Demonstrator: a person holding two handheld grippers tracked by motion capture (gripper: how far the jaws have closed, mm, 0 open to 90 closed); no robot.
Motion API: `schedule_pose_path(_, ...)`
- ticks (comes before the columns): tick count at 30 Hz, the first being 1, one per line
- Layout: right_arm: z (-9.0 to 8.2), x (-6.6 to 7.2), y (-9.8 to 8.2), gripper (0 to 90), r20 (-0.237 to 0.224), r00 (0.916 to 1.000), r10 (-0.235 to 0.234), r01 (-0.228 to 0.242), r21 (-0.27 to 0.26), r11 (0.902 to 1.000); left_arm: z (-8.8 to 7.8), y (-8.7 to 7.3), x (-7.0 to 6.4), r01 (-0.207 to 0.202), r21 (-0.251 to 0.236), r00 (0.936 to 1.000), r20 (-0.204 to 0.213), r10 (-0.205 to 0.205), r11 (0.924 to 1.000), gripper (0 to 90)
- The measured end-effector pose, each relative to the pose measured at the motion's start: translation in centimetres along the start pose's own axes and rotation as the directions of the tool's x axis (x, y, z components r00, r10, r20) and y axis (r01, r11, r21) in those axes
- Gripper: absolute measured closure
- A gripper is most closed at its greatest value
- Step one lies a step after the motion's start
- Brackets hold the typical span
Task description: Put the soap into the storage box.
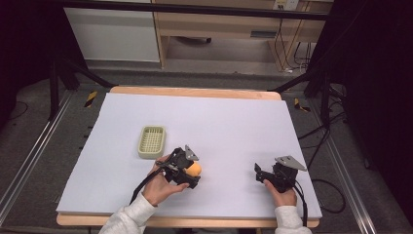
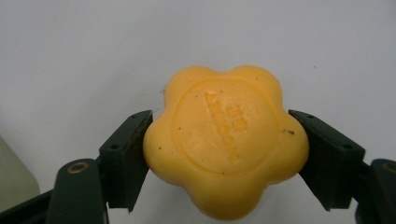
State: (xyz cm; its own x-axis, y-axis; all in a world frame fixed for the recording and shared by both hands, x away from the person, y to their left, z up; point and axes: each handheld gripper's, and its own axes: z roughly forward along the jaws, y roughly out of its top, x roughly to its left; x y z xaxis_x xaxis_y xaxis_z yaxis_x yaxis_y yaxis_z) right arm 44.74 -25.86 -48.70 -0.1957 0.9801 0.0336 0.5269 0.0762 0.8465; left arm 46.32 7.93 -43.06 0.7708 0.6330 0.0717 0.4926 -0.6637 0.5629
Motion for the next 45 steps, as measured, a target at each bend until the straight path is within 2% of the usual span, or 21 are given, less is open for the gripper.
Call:
schedule_pose_path(9,0.0,0.0,0.0,5.0,-0.001,1.0000,0.000,0.000,0.000,1.0000,-0.8,-0.7,1.0,0.020,-0.014,0.9995,-0.022,-0.021,0.9997,24.9)
schedule_pose_path(27,0.0,0.0,0.0,5.0,-0.002,1.0000,-0.005,0.005,0.000,1.0000,-2.8,-1.2,2.9,0.065,-0.058,0.9969,-0.039,-0.067,0.9962,24.8)
schedule_pose_path(28,0.0,0.0,0.0,5.1,-0.001,1.0000,-0.005,0.005,0.001,1.0000,-3.0,-1.2,3.2,0.078,-0.068,0.9959,-0.040,-0.081,0.9946,24.9)
schedule_pose_path(37,0.0,0.0,0.0,5.1,-0.002,1.0000,-0.004,0.004,0.002,1.0000,-4.2,-1.5,4.6,0.112,-0.093,0.9912,-0.060,-0.118,0.9893,24.9)
schedule_pose_path(45,0.0,0.0,0.0,5.0,-0.006,1.0000,-0.001,0.001,0.004,1.0000,-4.7,-1.8,5.9,0.139,-0.099,0.9856,-0.083,-0.148,0.9853,24.8)
